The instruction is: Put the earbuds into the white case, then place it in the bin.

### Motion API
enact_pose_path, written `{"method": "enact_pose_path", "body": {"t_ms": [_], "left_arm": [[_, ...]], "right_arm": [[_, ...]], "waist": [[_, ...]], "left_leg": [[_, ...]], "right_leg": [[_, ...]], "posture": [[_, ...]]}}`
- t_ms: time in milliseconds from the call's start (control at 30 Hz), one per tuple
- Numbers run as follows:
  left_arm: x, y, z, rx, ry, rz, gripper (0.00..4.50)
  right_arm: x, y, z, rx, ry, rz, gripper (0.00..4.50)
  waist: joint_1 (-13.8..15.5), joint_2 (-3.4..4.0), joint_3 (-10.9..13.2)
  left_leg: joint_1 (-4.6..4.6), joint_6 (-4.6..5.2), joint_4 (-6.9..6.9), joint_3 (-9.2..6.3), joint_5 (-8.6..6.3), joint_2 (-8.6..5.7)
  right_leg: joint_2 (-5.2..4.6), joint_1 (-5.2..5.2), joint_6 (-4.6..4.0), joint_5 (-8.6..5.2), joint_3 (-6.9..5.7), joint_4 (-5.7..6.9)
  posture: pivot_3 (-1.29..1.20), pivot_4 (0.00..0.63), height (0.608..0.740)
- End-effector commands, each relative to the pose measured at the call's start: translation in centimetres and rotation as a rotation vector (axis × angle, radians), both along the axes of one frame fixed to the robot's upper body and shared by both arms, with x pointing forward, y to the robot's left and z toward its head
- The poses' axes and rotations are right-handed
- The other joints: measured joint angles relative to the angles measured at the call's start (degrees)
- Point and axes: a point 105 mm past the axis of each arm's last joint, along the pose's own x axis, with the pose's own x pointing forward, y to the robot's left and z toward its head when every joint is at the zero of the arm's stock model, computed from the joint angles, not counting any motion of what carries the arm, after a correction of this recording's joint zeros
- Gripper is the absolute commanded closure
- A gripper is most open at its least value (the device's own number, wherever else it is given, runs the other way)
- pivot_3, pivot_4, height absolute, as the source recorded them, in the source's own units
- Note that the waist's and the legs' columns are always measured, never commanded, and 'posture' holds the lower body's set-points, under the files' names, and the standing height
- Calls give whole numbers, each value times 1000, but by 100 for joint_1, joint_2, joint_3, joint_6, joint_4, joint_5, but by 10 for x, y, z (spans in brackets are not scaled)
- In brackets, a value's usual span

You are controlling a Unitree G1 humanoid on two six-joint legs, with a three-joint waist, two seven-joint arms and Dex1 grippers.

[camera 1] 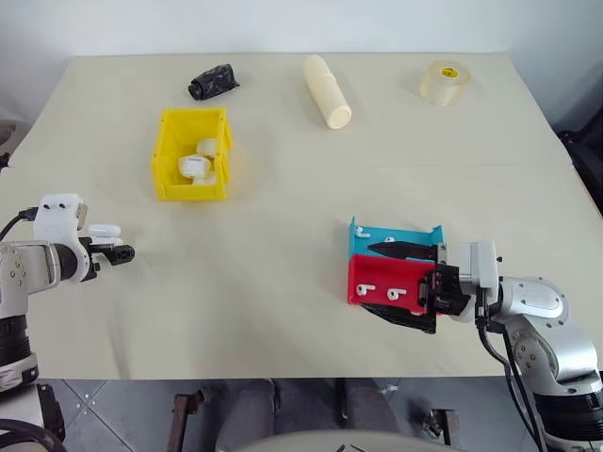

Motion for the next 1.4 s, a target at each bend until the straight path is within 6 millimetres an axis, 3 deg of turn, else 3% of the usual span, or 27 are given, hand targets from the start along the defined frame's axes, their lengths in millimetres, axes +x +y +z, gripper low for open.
{"method": "enact_pose_path", "body": {"t_ms": [33,767,1033,1400], "left_arm": [[2,7,8,35,-12,8,22],[26,12,6,102,1,-199,22],[19,18,-6,110,94,-206,22],[7,23,-5,101,160,-211,22]], "right_arm": [[-6,5,9,21,-37,22,0],[-8,5,11,16,-39,-4,0],[-8,3,13,11,-45,-16,0],[-5,7,12,19,-48,-14,0]], "waist": [[-2,0,0],[10,0,0],[12,3,-2],[-25,4,-2]], "left_leg": [[0,0,0,0,0,-1],[1,-2,2,1,4,-3],[1,0,2,1,5,-5],[2,1,-1,5,4,-3]], "right_leg": [[-1,0,0,0,0,0],[-2,0,0,0,0,7],[-3,1,0,0,0,10],[0,0,1,0,3,12]], "posture": [[0,150,740],[0,150,740],[0,150,740],[0,150,740]]}}
